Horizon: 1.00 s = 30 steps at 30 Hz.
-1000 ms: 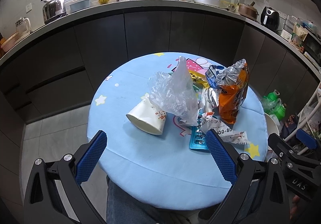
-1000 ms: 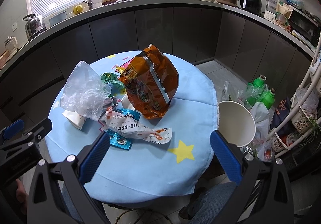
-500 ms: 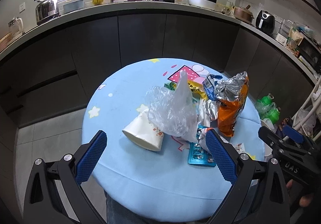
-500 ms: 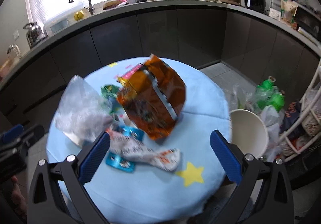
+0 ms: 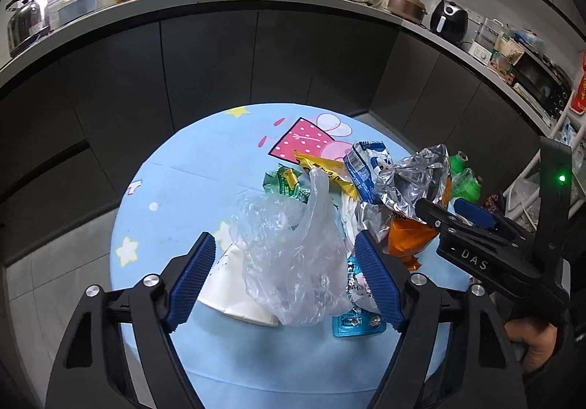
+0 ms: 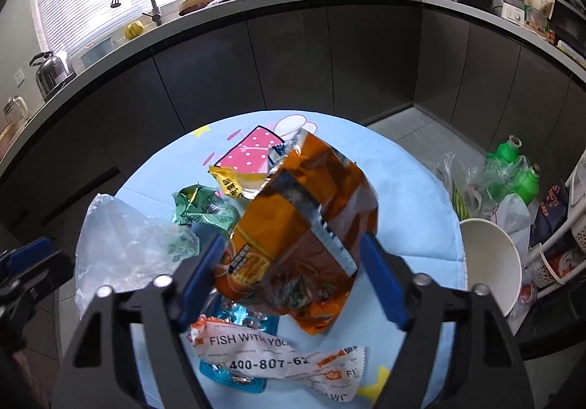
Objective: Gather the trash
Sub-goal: 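Grasp orange snack bag with right tool while left tool grasps clear plastic bag, then drop snack bag into white bucket with right tool while left tool drops plastic bag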
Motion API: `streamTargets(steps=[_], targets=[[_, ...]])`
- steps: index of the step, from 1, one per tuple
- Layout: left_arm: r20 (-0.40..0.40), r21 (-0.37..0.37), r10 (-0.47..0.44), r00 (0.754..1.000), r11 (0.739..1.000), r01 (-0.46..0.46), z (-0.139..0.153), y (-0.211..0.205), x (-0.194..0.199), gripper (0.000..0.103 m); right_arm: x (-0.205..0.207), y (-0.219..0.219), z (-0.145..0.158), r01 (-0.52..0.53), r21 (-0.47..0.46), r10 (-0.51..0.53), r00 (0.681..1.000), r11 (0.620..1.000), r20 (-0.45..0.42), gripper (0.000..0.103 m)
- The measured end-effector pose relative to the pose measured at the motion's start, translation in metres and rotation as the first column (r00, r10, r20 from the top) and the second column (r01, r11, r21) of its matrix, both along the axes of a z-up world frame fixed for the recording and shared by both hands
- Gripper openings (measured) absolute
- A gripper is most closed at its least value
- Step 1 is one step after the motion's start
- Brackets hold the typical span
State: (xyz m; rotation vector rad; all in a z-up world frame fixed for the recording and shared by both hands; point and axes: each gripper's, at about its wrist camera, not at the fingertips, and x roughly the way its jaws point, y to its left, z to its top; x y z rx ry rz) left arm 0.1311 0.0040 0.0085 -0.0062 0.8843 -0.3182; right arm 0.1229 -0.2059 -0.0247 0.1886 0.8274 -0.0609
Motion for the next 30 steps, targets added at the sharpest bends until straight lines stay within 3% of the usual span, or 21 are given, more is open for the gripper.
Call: streamTargets(steps=[2, 3, 5, 8, 9, 10, 12, 21, 26, 30], targets=[[-0.030, 0.001, -0.031, 0.999, 1.000, 0.031, -0.008, -0.007, 0.012, 0.065, -0.002, -0.005, -0.002, -0.003, 0.000, 0.003, 1.000, 1.000, -0.011, 0.050], [-0.043, -0.003, -0.040, 0.998, 0.999, 0.040, -0.011, -0.009, 0.015, 0.064, -0.002, -0.007, -0.004, -0.006, 0.001, 0.006, 1.000, 1.000, -0.017, 0.037], [-0.080, -0.007, -0.053, 0.995, 0.999, 0.053, -0.020, -0.013, 0.025, 0.052, -0.006, -0.012, -0.006, -0.010, -0.001, 0.010, 0.999, 1.000, -0.031, 0.018], [-0.125, -0.014, -0.060, 0.990, 0.998, 0.058, -0.031, -0.016, 0.035, 0.022, -0.015, -0.016, -0.004, -0.025, 0.001, 0.025, 0.999, 1.000, -0.028, 0.008], [-0.144, -0.029, -0.064, 0.987, 0.998, 0.060, -0.033, -0.015, 0.036, 0.006, -0.018, -0.017, -0.003, -0.026, 0.002, 0.026, 0.999, 1.000, -0.023, 0.007], [-0.158, -0.051, -0.066, 0.985, 0.997, 0.058, -0.033, -0.014, 0.037, 0.002, -0.024, -0.020, 0.001, -0.030, 0.002, 0.030, 0.999, 1.000, -0.013, 0.007], [-0.156, -0.088, -0.067, 0.986, 0.995, 0.054, -0.025, -0.010, 0.033, 0.001, -0.034, -0.023, 0.009, -0.030, 0.005, 0.030, 1.000, 1.000, 0.008, 0.007], [0.015, -0.178, -0.086, 0.996, 0.980, 0.087, 0.059, -0.016, 0.000, 0.001, -0.083, -0.057, 0.063, 0.005, 0.024, -0.009, 0.988, 1.000, 0.156, 0.007], [0.075, -0.222, -0.167, 0.983, 0.958, 0.180, 0.094, -0.052, -0.008, 0.001, -0.109, -0.102, 0.077, 0.096, 0.027, -0.099, 0.976, 0.995, 0.195, 0.007], [0.085, -0.236, -0.254, 0.963, 0.934, 0.267, 0.102, -0.104, -0.007, 0.001, -0.128, -0.146, 0.069, 0.191, 0.049, -0.197, 0.964, 0.980, 0.181, 0.007]])
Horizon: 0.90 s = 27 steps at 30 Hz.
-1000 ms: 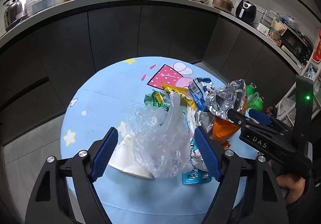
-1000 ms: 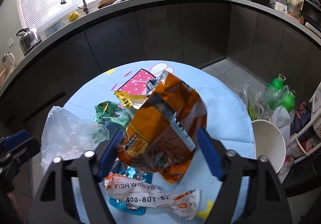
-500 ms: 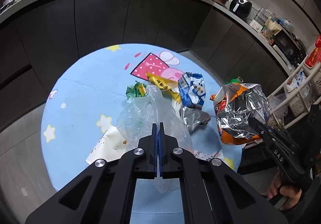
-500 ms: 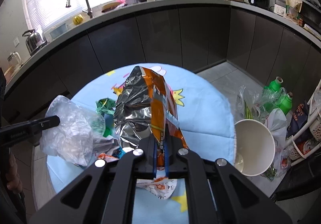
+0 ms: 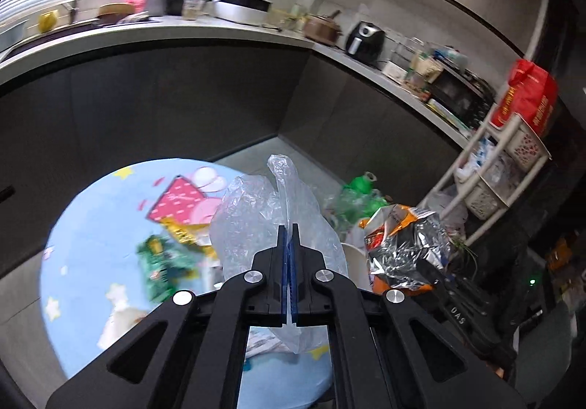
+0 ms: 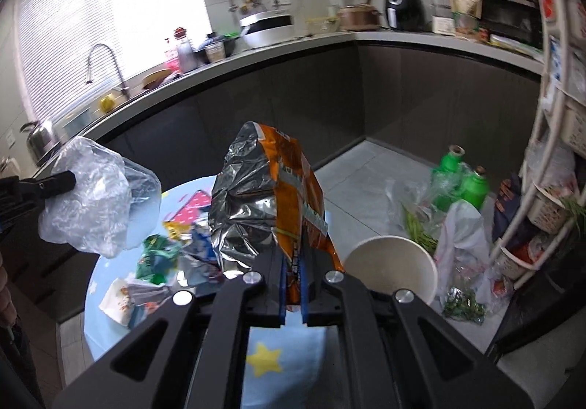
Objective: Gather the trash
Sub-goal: 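Drop snack bag into white bucket with right tool while left tool drops plastic bag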
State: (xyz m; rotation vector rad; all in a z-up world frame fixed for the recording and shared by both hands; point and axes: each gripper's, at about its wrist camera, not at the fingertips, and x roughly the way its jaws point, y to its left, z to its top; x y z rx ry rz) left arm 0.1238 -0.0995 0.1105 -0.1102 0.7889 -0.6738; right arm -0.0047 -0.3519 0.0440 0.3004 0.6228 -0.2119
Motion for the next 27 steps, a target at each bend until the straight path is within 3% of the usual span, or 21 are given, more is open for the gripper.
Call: streamTargets(steps=[8, 17, 21, 27], targets=[[-0.056, -0.011, -0.189, 0.980, 0.982, 0.189, -0.023, -0.123, 0.018, 0.001, -0.016, -0.088, -0.061, 0.176, 0.056, -0.169, 0.979, 0.983, -0.111, 0.007], [-0.179, 0.021, -0.319, 0.931, 0.945, 0.328, -0.092, -0.246, 0.049, 0.001, 0.000, -0.131, -0.143, 0.217, 0.145, -0.181, 0.957, 0.965, -0.227, 0.007], [-0.246, 0.042, -0.332, 0.910, 0.935, 0.353, -0.132, -0.278, 0.061, 0.001, 0.012, -0.140, -0.171, 0.212, 0.171, -0.165, 0.953, 0.962, -0.255, 0.007], [-0.303, 0.052, -0.299, 0.905, 0.943, 0.330, -0.167, -0.292, 0.076, 0.001, 0.031, -0.150, -0.202, 0.212, 0.209, -0.151, 0.950, 0.955, -0.274, 0.009]])
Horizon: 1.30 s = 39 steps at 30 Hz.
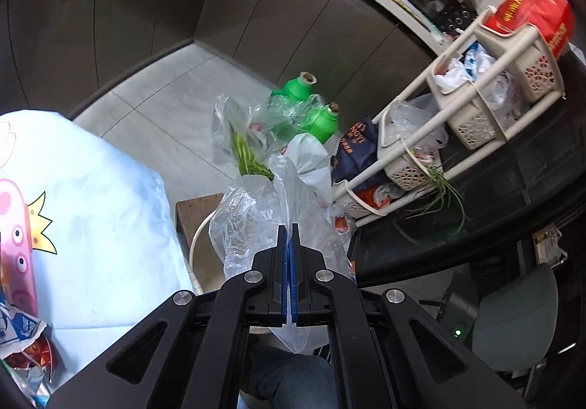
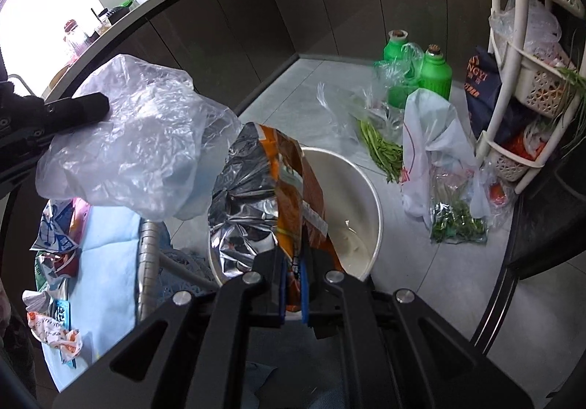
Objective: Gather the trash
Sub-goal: 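Drop snack bag into white bucket with right tool while left tool drops plastic bag, then move both open tools back over the table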
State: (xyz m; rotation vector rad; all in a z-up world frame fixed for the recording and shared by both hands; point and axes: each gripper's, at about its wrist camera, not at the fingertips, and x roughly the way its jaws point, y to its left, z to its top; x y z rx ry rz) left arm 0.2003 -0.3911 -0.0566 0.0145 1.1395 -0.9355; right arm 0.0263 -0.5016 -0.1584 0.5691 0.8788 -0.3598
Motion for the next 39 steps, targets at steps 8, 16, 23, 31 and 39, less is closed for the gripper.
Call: streamTargets(steps=[8, 16, 23, 31, 39], targets=[[-0.004, 0.026, -0.009, 1.000, 1.000, 0.009, -0.011, -0.002, 0.007, 0.001, 0.010, -0.003, -0.015, 0.007, -0.009, -0.007, 1.000, 1.000, -0.026, 0.042], [-0.026, 0.057, -0.042, 0.999, 0.997, 0.043, -0.031, -0.017, 0.002, 0.001, 0.000, -0.007, -0.020, 0.025, -0.014, -0.026, 0.998, 1.000, -0.055, 0.043], [0.002, 0.080, -0.043, 0.999, 0.996, 0.042, -0.042, -0.025, -0.001, 0.047, -0.003, -0.004, -0.023, 0.029, -0.013, -0.030, 0.997, 0.999, -0.069, 0.043], [0.113, 0.031, 0.002, 0.994, 1.000, -0.006, -0.013, -0.006, -0.006, 0.082, -0.001, -0.001, -0.020, 0.025, -0.013, -0.026, 0.998, 1.000, -0.064, 0.046], [0.196, -0.026, 0.070, 0.978, 0.997, -0.066, 0.033, 0.034, -0.028, 0.094, -0.007, 0.015, 0.014, -0.004, -0.057, 0.004, 1.000, 0.998, -0.005, 0.088]])
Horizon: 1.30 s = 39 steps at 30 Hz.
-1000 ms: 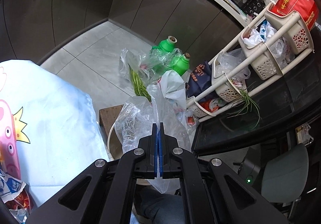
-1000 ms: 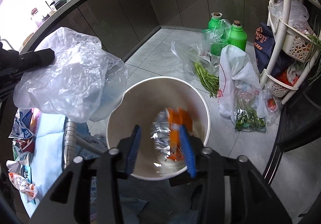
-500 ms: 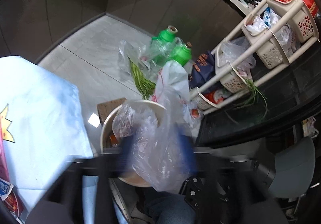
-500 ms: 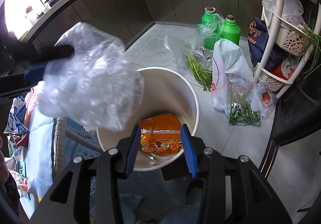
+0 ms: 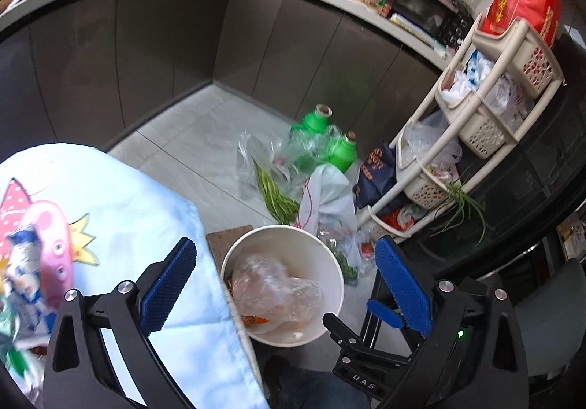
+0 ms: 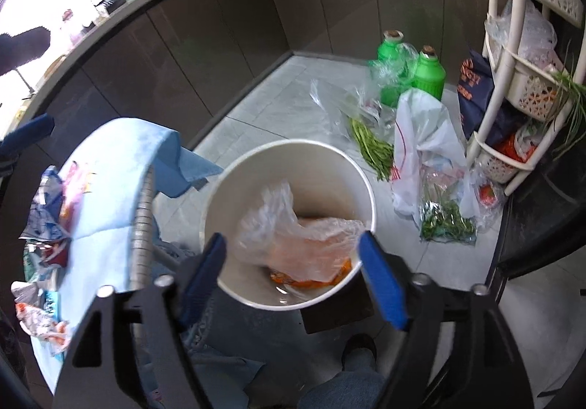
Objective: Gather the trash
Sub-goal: 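Move both open tools back over the table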
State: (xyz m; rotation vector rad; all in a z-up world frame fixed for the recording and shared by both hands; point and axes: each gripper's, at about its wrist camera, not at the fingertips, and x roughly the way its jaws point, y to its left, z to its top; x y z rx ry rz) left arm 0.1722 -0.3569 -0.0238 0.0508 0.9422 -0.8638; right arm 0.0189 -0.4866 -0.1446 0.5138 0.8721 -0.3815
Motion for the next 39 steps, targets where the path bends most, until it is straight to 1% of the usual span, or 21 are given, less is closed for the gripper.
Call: streamTargets(steps=[1, 2, 6, 9, 10, 13, 15, 18, 22, 23, 26, 27, 29, 30, 31, 33, 35, 37, 39], targets=[[0.004, -0.007, 0.007, 1.000, 1.000, -0.007, 0.006, 0.007, -0.004, 0.094, -0.002, 0.002, 0.007, -0.008, -0.006, 0.008, 1.000, 1.000, 0.016, 0.096], [0.009, -0.014, 0.018, 1.000, 1.000, -0.017, 0.012, 0.016, -0.009, 0.094, -0.005, 0.006, 0.016, -0.018, -0.017, 0.019, 0.999, 1.000, 0.035, 0.099], [0.035, -0.041, 0.070, 0.997, 0.997, -0.068, 0.034, 0.057, -0.027, 0.094, -0.013, 0.025, 0.053, -0.067, -0.066, 0.073, 0.993, 0.996, 0.090, 0.099], [0.072, -0.037, 0.134, 0.988, 0.991, -0.132, 0.049, 0.094, -0.042, 0.094, -0.021, 0.048, 0.082, -0.124, -0.094, 0.136, 0.982, 0.988, 0.134, 0.099], [0.092, -0.034, 0.167, 0.982, 0.986, -0.165, 0.054, 0.109, -0.047, 0.094, -0.022, 0.053, 0.090, -0.139, -0.101, 0.153, 0.977, 0.985, 0.146, 0.099], [0.162, -0.021, 0.262, 0.951, 0.965, -0.262, 0.066, 0.149, -0.063, 0.094, -0.028, 0.076, 0.111, -0.190, -0.122, 0.210, 0.960, 0.974, 0.187, 0.099], [0.194, -0.016, 0.304, 0.933, 0.951, -0.307, 0.072, 0.178, -0.072, 0.094, -0.031, 0.092, 0.119, -0.226, -0.111, 0.245, 0.948, 0.968, 0.203, 0.099], [0.198, -0.005, 0.355, 0.914, 0.933, -0.361, 0.074, 0.219, -0.083, 0.094, -0.030, 0.120, 0.123, -0.288, -0.096, 0.302, 0.931, 0.953, 0.206, 0.099], [0.192, 0.010, 0.388, 0.902, 0.918, -0.397, 0.067, 0.265, -0.093, 0.094, -0.023, 0.173, 0.120, -0.412, -0.094, 0.423, 0.889, 0.906, 0.177, 0.099], [0.195, 0.014, 0.396, 0.897, 0.913, -0.407, 0.064, 0.274, -0.096, 0.094, -0.021, 0.185, 0.118, -0.446, -0.092, 0.455, 0.874, 0.890, 0.173, 0.099], [0.189, 0.020, 0.417, 0.889, 0.904, -0.428, 0.052, 0.305, -0.105, 0.094, -0.011, 0.223, 0.107, -0.577, -0.075, 0.581, 0.799, 0.813, 0.153, 0.099], [0.181, 0.021, 0.422, 0.888, 0.901, -0.433, 0.048, 0.313, -0.106, 0.094, -0.007, 0.234, 0.102, -0.617, -0.075, 0.621, 0.771, 0.783, 0.140, 0.099], [0.172, 0.033, 0.429, 0.887, 0.897, -0.441, 0.040, 0.326, -0.109, 0.094, -0.001, 0.260, 0.093, -0.697, -0.108, 0.705, 0.700, 0.709, 0.116, 0.099], [0.168, 0.041, 0.435, 0.885, 0.893, -0.447, 0.036, 0.334, -0.111, 0.094, 0.001, 0.267, 0.091, -0.720, -0.118, 0.729, 0.676, 0.684, 0.108, 0.099], [0.162, 0.048, 0.439, 0.884, 0.891, -0.452, 0.031, 0.340, -0.113, 0.094, 0.007, 0.276, 0.085, -0.750, -0.129, 0.761, 0.642, 0.648, 0.088, 0.099], [0.140, 0.053, 0.447, 0.883, 0.888, -0.458, 0.022, 0.354, -0.114, 0.094, 0.017, 0.287, 0.076, -0.781, -0.130, 0.791, 0.611, 0.610, 0.041, 0.098], [0.112, 0.053, 0.457, 0.883, 0.884, -0.464, 0.013, 0.366, -0.113, 0.094, 0.028, 0.286, 0.067, -0.792, -0.128, 0.797, 0.604, 0.597, -0.017, 0.096], [0.086, 0.058, 0.471, 0.878, 0.877, -0.477, 0.003, 0.375, -0.111, 0.094, 0.037, 0.285, 0.060, -0.806, -0.130, 0.809, 0.587, 0.578, -0.042, 0.092], [0.063, 0.061, 0.486, 0.872, 0.870, -0.489, -0.006, 0.384, -0.107, 0.094, 0.045, 0.284, 0.055, -0.821, -0.133, 0.821, 0.567, 0.556, -0.068, 0.091]])
